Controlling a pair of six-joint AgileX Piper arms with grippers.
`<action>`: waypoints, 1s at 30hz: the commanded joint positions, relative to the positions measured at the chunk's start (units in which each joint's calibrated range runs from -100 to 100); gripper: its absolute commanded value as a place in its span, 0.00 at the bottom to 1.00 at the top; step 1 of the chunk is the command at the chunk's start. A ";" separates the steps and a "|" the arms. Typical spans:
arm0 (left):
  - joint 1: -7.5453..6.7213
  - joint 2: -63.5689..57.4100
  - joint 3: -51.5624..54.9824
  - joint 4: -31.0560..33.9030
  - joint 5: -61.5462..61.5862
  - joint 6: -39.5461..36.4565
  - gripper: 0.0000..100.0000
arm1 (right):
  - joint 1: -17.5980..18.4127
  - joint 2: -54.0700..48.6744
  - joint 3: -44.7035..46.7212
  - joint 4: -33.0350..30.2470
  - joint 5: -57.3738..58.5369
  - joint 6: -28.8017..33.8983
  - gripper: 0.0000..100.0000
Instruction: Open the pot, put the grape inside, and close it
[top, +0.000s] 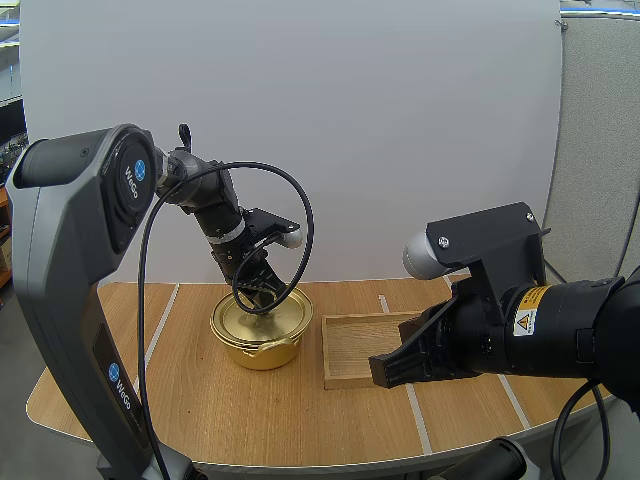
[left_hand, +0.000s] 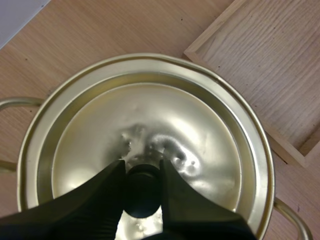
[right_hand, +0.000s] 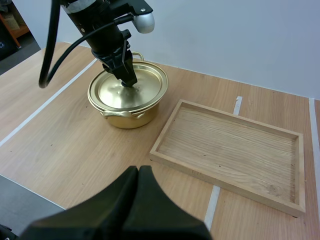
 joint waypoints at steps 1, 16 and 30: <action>-0.13 0.74 0.10 -1.04 1.32 0.99 0.27 | -0.15 -0.53 0.07 0.20 -1.09 -0.53 0.00; -0.13 -7.08 -5.85 -1.04 9.35 0.68 1.00 | -0.15 -0.53 0.07 0.07 -1.09 -0.53 0.00; -0.13 -31.31 -19.88 -1.04 19.67 -1.29 1.00 | -0.15 -0.53 0.07 -0.40 -1.25 -0.53 0.00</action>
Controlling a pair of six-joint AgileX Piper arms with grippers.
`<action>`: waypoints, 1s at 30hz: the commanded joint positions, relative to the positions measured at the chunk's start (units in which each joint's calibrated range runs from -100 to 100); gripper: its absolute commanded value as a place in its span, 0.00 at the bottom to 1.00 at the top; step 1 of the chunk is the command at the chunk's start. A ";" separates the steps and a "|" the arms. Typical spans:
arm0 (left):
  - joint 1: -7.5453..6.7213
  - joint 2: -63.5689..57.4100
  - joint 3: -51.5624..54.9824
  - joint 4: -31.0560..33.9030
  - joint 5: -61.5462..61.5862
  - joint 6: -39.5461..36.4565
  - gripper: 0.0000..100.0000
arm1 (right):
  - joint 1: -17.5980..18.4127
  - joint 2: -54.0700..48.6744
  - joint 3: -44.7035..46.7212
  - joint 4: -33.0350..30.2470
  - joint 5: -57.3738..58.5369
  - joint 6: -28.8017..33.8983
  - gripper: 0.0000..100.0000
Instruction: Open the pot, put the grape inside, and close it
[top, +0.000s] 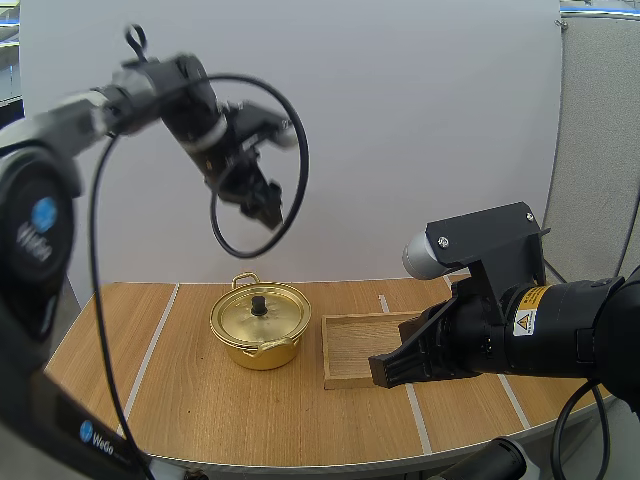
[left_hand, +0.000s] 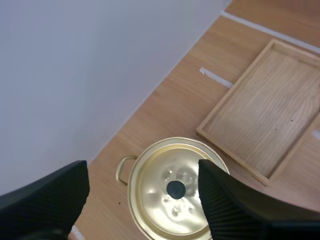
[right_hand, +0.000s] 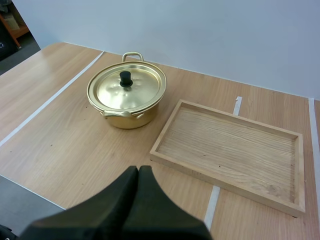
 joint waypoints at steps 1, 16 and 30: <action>-0.13 -11.78 -6.41 -0.82 1.73 -1.73 1.00 | -0.15 -0.53 0.07 -0.51 -1.25 -0.53 0.00; -0.13 -40.55 -9.43 1.65 1.73 -5.93 1.00 | -0.15 -0.53 0.07 -1.55 -5.07 -0.53 0.00; -0.13 -61.29 -9.43 1.11 1.73 -13.67 0.00 | -0.15 -0.53 0.07 -1.53 -7.00 -0.53 0.00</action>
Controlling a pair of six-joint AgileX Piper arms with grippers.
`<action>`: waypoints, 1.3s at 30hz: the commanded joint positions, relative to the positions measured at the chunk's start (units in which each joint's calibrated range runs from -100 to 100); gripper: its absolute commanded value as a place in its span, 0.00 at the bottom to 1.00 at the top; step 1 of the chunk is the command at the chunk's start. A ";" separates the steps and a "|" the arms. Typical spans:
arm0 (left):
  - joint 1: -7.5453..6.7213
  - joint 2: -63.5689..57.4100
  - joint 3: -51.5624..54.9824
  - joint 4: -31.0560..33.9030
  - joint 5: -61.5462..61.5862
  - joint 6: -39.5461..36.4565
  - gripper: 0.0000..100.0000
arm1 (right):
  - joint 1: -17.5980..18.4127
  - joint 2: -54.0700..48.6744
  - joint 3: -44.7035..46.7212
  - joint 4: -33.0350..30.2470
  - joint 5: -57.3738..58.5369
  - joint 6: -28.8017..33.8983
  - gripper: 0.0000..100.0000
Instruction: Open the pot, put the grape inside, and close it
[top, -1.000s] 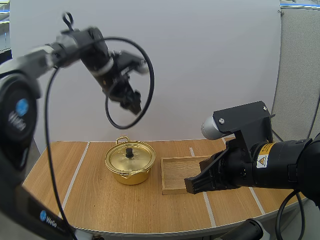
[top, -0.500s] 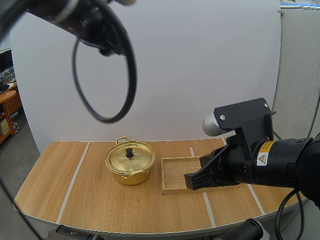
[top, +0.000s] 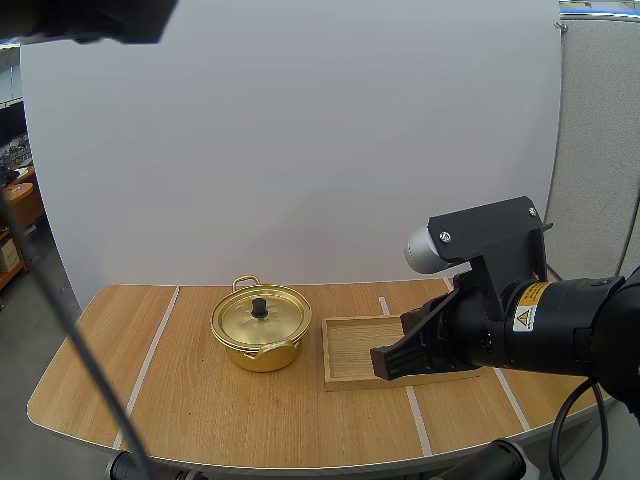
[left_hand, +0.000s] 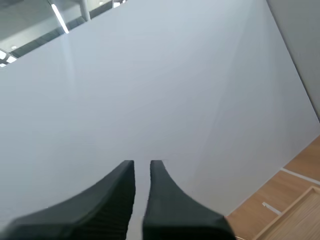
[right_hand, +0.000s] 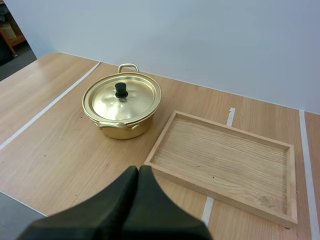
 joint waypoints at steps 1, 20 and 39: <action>-0.13 -8.00 0.10 -0.56 0.22 -4.01 0.00 | -0.15 -0.73 0.07 -0.38 -3.44 -0.33 0.00; 2.39 -30.06 24.97 3.55 0.22 -10.38 0.00 | -5.94 -8.29 -0.39 -2.18 -21.57 2.08 0.00; 3.34 -31.48 73.51 4.09 -70.25 -17.63 0.00 | -6.58 -8.29 13.40 -10.17 -51.71 2.55 0.00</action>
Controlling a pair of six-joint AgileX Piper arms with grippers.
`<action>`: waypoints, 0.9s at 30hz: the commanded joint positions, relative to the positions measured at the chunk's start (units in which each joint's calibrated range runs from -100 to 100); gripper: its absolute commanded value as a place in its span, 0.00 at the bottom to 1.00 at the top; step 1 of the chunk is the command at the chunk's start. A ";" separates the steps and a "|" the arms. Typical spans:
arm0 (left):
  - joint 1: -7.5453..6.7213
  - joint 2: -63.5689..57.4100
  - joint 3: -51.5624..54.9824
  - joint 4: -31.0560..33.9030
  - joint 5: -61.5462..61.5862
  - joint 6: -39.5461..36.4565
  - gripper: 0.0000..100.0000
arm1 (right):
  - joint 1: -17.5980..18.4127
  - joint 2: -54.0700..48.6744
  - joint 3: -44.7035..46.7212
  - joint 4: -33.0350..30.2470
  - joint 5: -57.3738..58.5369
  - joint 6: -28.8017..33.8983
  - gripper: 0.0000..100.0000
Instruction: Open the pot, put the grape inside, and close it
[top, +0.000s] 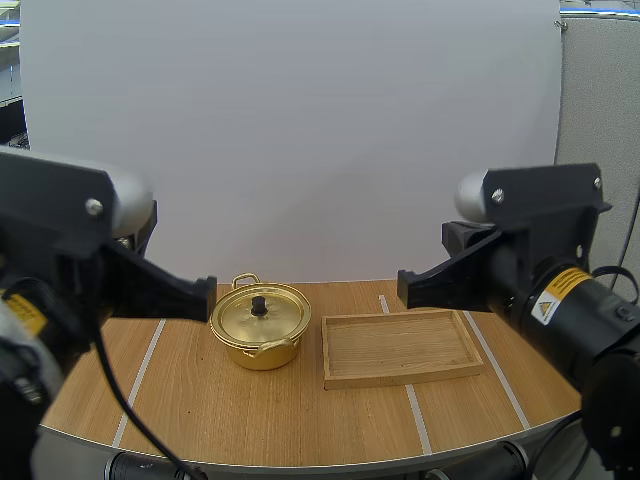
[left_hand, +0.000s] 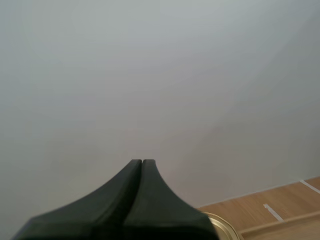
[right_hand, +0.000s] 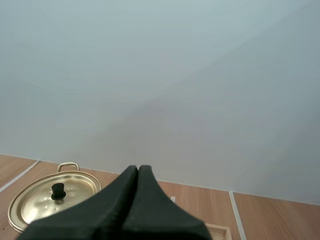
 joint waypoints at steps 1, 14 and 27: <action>0.20 -0.11 16.59 0.21 -33.18 -0.94 0.00 | -0.23 -0.37 9.26 -2.66 -16.16 0.12 0.00; 0.20 -0.11 35.99 0.21 -50.19 -0.28 0.00 | -1.44 -0.37 20.41 -2.66 -14.06 0.12 0.00; 0.11 -0.11 42.23 0.21 -50.02 -2.12 0.00 | -4.15 -0.37 27.34 2.06 -16.09 0.12 0.00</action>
